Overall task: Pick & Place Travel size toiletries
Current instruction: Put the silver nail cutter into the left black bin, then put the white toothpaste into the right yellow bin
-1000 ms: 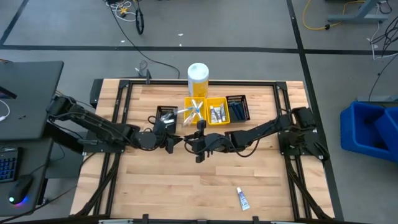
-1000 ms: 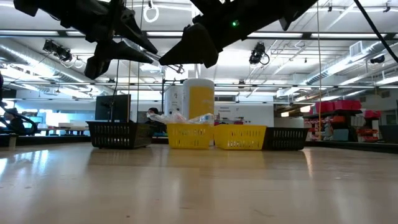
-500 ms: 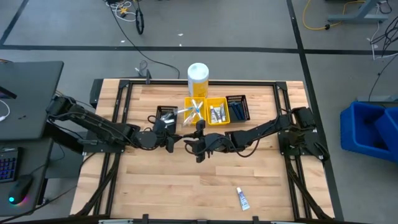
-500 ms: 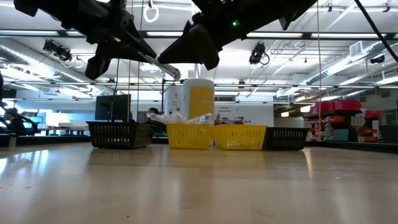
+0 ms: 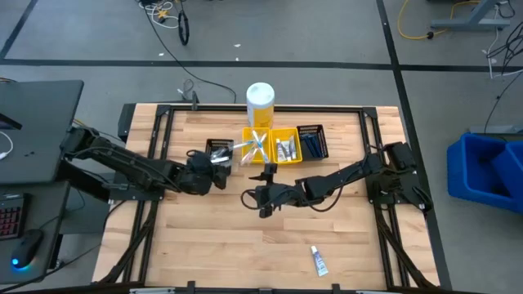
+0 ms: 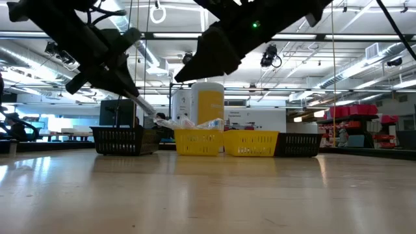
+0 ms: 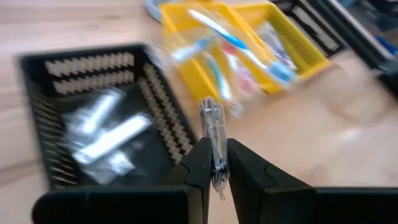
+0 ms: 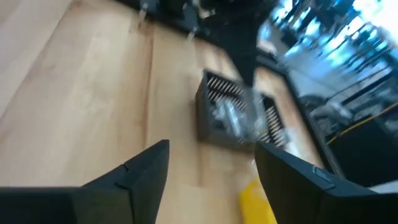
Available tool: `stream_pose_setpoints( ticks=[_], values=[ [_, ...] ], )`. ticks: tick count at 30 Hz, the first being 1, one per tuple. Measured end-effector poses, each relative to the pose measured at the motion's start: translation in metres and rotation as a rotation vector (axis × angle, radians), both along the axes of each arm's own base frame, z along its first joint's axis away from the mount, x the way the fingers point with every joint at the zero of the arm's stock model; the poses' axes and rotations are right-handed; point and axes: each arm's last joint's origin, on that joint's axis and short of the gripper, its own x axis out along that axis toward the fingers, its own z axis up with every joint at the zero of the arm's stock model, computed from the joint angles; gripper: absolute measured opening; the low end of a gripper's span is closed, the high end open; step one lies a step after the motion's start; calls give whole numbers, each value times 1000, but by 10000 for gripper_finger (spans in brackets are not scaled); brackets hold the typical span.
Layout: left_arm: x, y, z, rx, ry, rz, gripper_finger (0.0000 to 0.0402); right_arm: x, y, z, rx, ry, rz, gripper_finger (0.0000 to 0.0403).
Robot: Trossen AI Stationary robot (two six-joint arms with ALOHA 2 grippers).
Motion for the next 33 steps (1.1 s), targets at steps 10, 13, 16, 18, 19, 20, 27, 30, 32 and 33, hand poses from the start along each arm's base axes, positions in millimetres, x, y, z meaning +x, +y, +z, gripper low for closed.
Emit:
stream_pose_setpoints(
  ticks=[10, 13, 16, 18, 19, 20, 27, 30, 32, 33],
  values=[
    [-10, 26, -15, 66, 153, 104, 47, -6, 5, -7, 54, 60, -29, 246],
    [-13, 35, -26, 63, 167, 112, 47, -6, 4, -7, 53, 60, -31, 238],
    [-17, 43, -37, 53, 183, 97, 47, -6, 5, -7, 53, 60, -30, 231],
    [-19, 47, -43, 44, 175, 84, 47, -6, 5, -7, 53, 60, -30, 228],
    [-19, 49, -46, 43, 172, 77, 48, -6, 5, -7, 53, 60, -30, 227],
    [-20, 51, -48, 43, 164, 74, 48, -6, 5, -7, 53, 60, -30, 227],
    [-22, 65, -53, 89, 169, 62, 67, -6, 5, -7, 54, 60, -28, 238],
    [-21, 68, -52, 95, 179, 48, 88, -6, 5, -7, 55, 60, -28, 245],
    [-21, 69, -53, 85, 185, 33, 104, -6, 5, -7, 55, 61, -28, 249],
    [-21, 70, -53, 79, 186, 26, 111, -6, 5, -7, 55, 61, -27, 250]
  ],
)
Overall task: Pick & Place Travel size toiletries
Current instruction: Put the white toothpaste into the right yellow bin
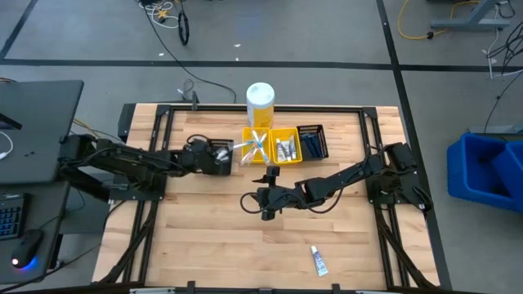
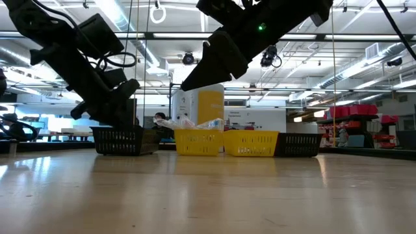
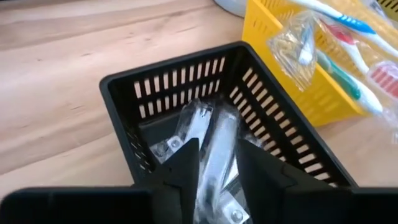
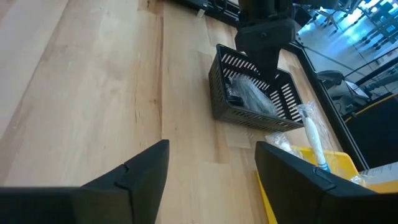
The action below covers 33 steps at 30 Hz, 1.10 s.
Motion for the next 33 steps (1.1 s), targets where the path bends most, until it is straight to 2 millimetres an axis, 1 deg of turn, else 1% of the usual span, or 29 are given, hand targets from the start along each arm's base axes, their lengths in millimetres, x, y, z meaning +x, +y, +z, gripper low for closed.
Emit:
stream_pose_setpoints(
  ticks=[4, 8, 15, 21, 25, 27, 30, 33],
  values=[
    [0, 0, 0, -18, -2, -16, 137, 0, 0, 0, 0, 0, 0, 254],
    [1, -1, 0, -24, -11, -24, 151, 0, 0, 0, 2, 6, 5, 251],
    [10, -2, 8, -29, -86, -132, 155, -2, 1, -4, 60, 41, 22, 239],
    [20, -5, 21, -55, -129, -226, 155, -6, 0, -8, 108, 78, -24, 248],
    [29, -12, 34, -47, -191, -274, 155, -10, 3, -11, 170, 89, -69, 257],
    [34, -18, 41, -40, -205, -340, 155, -11, 6, -12, 208, 91, -91, 259],
    [38, -30, 48, -10, -198, -443, 155, -15, 11, -14, 260, 97, -130, 258],
    [41, -45, 54, 36, -195, -496, 155, -18, 16, -16, 314, 101, -165, 252]
  ],
)
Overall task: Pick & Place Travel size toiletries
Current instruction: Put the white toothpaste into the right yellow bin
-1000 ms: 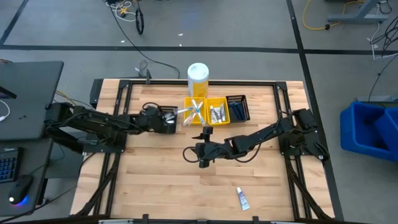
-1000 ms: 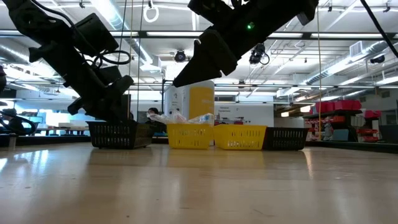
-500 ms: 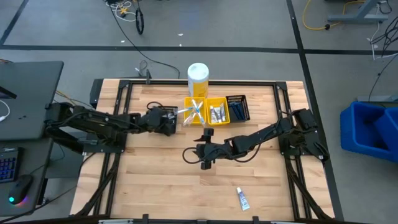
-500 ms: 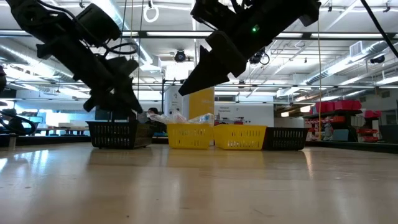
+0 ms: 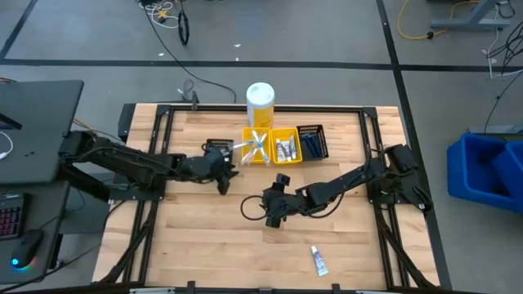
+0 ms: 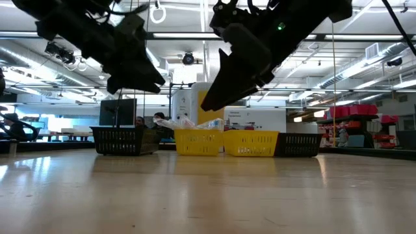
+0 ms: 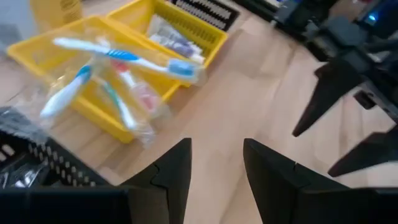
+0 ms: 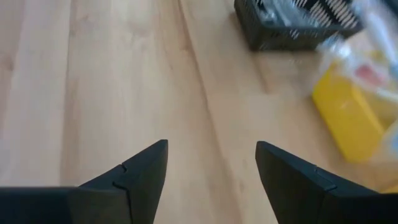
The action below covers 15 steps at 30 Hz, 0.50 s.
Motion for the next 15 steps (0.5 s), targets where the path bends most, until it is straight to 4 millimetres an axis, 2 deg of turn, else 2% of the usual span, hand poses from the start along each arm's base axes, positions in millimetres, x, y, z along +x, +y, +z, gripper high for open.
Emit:
stream_pose_setpoints(
  ticks=[10, 15],
  values=[
    [-6, -54, 8, 130, -59, -163, 155, -14, 22, -7, 232, 81, -32, 234],
    [-13, -74, 9, 176, -58, -245, 155, -25, 35, -11, 344, 167, -58, 239]
  ],
)
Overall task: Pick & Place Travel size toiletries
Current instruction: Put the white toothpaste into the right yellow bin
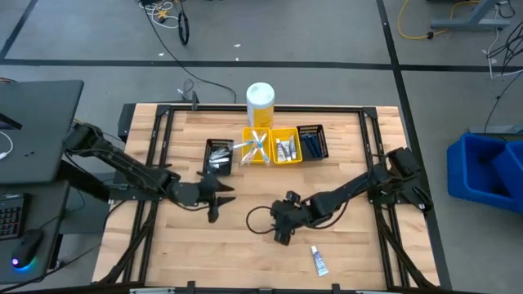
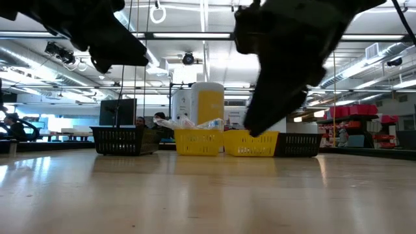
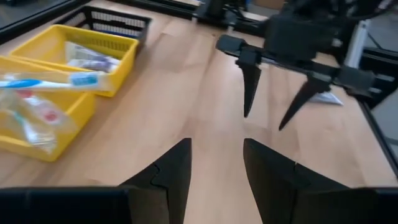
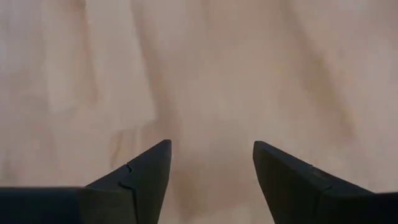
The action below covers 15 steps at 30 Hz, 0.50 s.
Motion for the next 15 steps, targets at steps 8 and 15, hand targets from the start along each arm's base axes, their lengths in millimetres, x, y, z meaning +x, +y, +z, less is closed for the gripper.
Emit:
stream_pose_setpoints(
  ticks=[8, 15],
  values=[
    [-5, -11, 0, 19, -7, -22, 155, -22, 24, -6, 298, 247, 20, 260],
    [-5, -11, 0, 26, -11, -5, 155, -34, 41, -6, 497, 403, 64, 270]
  ],
)
